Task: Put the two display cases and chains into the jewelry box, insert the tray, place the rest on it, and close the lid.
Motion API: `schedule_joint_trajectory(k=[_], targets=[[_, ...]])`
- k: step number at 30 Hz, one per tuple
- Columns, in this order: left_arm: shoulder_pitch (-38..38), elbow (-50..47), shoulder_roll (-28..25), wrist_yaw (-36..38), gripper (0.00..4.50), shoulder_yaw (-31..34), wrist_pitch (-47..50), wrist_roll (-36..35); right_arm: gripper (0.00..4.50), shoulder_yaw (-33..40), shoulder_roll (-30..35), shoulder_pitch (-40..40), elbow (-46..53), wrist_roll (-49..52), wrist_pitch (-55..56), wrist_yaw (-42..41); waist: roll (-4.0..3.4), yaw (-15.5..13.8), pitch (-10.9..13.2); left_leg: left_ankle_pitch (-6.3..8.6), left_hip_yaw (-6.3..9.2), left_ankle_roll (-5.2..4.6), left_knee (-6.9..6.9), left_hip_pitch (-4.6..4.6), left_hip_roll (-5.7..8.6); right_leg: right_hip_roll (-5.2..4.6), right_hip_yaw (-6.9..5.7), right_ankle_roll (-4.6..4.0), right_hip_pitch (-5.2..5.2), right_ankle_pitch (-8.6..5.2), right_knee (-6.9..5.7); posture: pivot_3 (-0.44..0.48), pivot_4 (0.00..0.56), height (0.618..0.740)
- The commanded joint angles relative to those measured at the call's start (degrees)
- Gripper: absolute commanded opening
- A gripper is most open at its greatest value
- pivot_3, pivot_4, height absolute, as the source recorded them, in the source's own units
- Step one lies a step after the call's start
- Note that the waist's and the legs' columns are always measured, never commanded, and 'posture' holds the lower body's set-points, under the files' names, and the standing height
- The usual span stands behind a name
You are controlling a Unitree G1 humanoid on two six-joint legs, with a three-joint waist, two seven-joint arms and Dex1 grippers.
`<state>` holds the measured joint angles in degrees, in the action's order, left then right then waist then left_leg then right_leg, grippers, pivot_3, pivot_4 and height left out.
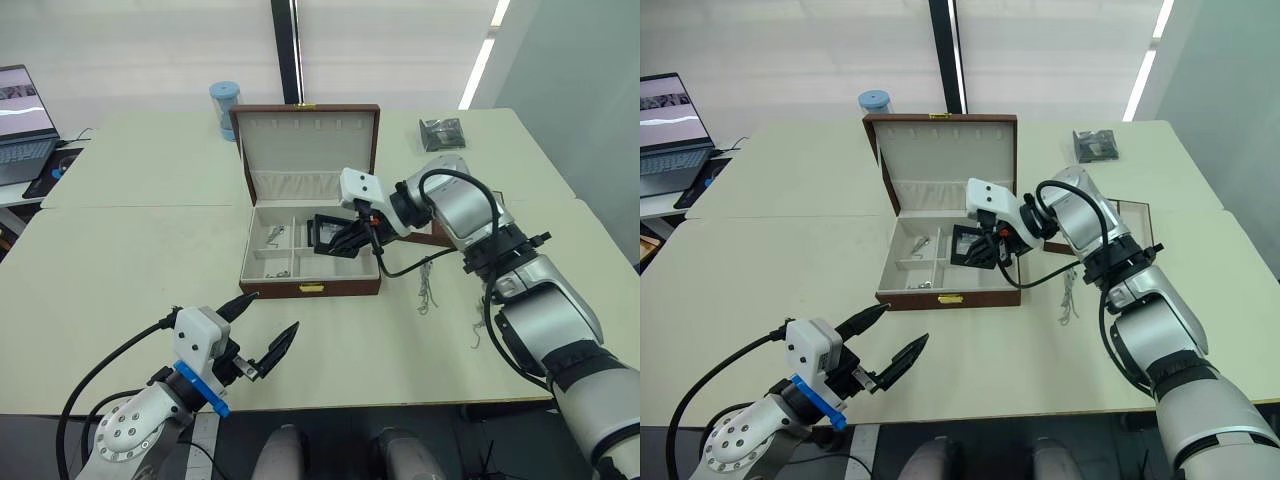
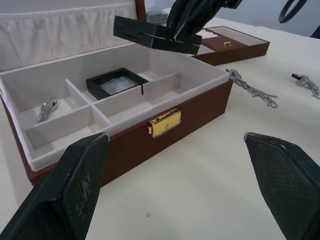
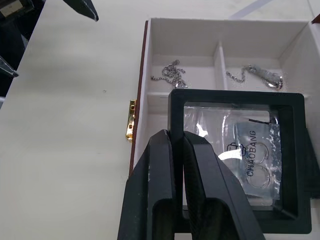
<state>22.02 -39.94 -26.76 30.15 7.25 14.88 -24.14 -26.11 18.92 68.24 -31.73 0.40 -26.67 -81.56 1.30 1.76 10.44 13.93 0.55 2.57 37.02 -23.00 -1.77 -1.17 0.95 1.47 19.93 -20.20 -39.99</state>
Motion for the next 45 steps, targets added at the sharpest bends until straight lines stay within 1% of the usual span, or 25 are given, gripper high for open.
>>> schedule_joint_trajectory(k=[1,7,19,21,22,31,34,38,42,45], targets=[[-0.3,-2.7,0.2,-1.5,4.50,0.6,0.4,0.3,0.00,-0.8,-1.8,2.5,-3.1,-1.2,1.5,-0.7,0.00,0.0,0.0,0.00,0.00,0.00,-0.01,0.00,0.00,0.00,0.00,0.00,0.01,0.00,0.00,0.000,0.150,0.740],[-1.4,-4.3,0.1,-3.4,4.50,-0.1,1.9,0.6,0.00,-2.2,-4.1,2.9,-6.7,-3.2,3.0,-1.6,-0.01,0.1,0.0,0.00,-0.01,0.00,-0.02,-0.02,0.00,0.00,0.01,0.00,0.05,0.00,0.00,0.000,0.150,0.740],[-2.9,-6.6,0.0,-5.4,4.50,-1.6,5.1,0.6,0.00,-1.6,-5.1,2.8,-9.0,-4.9,4.3,-1.8,-0.01,0.1,0.0,0.00,-0.02,0.01,-0.03,-0.02,0.00,0.01,0.03,0.00,0.06,0.00,0.00,0.000,0.150,0.740],[-3.5,-6.9,0.0,-5.7,4.50,-1.9,5.9,0.6,0.71,-1.1,-5.2,3.0,-9.0,-4.7,4.2,-1.9,-0.01,0.1,0.0,0.00,-0.02,0.01,-0.04,-0.02,0.00,0.01,0.02,0.00,0.06,0.00,0.00,0.000,0.150,0.740],[-3.8,-7.0,0.0,-5.9,4.50,-2.0,6.1,0.6,0.89,-0.9,-5.2,3.1,-9.0,-4.6,4.2,-1.8,-0.01,0.1,0.0,0.00,-0.02,0.01,-0.04,-0.02,0.00,0.01,0.03,0.00,0.06,0.00,0.00,0.000,0.150,0.740],[-6.5,-7.4,-0.3,-6.4,4.50,-2.4,8.6,0.2,3.42,1.1,-5.4,3.8,-10.4,-3.9,4.6,-1.0,-0.02,0.1,0.0,0.00,-0.02,0.01,-0.05,-0.02,0.00,0.01,0.03,0.00,0.07,0.00,0.01,0.000,0.150,0.740],[-7.9,-7.3,-0.6,-6.4,4.50,-1.9,9.7,-0.2,4.45,4.2,-5.6,3.4,-10.3,-1.8,5.3,0.4,-0.02,0.1,0.0,0.00,-0.02,0.01,-0.04,-0.02,0.00,0.01,0.03,0.00,0.06,0.00,0.00,0.000,0.150,0.740],[-9.5,-6.9,-1.6,-5.8,4.50,-0.7,10.7,-0.5,4.48,11.3,-4.9,1.1,-8.3,3.7,6.0,2.3,-0.02,0.0,0.0,0.00,-0.01,0.01,-0.05,-0.04,0.00,0.01,0.01,0.00,0.07,0.00,0.01,0.000,0.150,0.740],[-10.9,-5.6,-3.1,-5.4,4.50,5.2,14.6,-5.8,4.48,18.5,-1.4,-5.3,-1.7,9.0,6.9,4.3,-0.01,-0.2,0.0,0.00,0.04,0.01,-0.03,-0.10,0.01,0.00,-0.04,0.00,0.04,0.00,0.05,0.000,0.150,0.740],[-13.1,-3.4,-4.8,-5.2,4.50,9.4,18.5,-10.4,4.48,23.0,1.7,-12.0,4.8,11.7,6.8,7.4,-0.01,-0.2,0.0,0.00,0.09,0.01,-0.01,-0.15,0.03,-0.01,-0.07,0.00,0.05,0.00,0.05,0.000,0.150,0.740]])
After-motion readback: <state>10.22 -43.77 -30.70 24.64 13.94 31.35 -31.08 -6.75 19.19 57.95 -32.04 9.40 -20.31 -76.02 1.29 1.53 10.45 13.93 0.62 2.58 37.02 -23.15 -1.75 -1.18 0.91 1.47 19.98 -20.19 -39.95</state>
